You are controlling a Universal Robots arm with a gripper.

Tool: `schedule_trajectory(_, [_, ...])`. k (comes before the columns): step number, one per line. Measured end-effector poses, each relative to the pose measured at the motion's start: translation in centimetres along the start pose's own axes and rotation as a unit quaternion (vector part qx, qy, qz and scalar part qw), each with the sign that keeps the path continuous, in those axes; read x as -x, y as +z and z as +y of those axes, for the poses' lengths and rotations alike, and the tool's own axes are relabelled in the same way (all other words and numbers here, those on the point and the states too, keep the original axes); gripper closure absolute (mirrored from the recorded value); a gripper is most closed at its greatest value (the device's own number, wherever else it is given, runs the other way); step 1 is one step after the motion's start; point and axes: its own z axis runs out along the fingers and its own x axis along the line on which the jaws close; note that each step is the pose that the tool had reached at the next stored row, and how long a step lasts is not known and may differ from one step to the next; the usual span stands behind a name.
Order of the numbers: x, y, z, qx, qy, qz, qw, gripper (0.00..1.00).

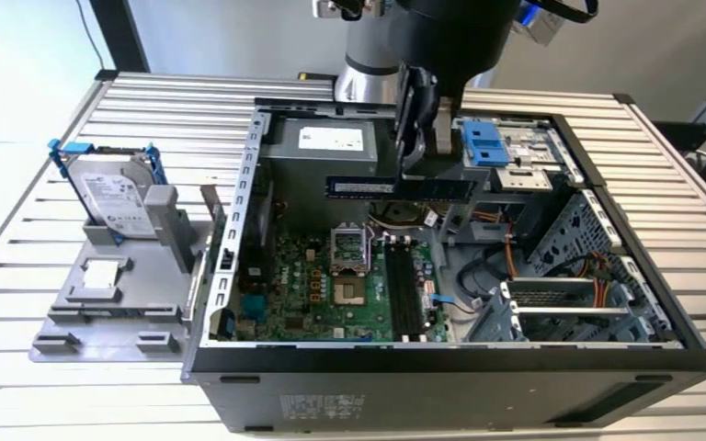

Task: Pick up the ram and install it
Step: 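Pick up the ram and move it above insertion slot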

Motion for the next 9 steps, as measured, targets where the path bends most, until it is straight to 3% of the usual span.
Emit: schedule_trajectory(9, [2.01, -0.13, -2.37, 0.0000, 0.000, 0.0000, 1.00000, 1.00])
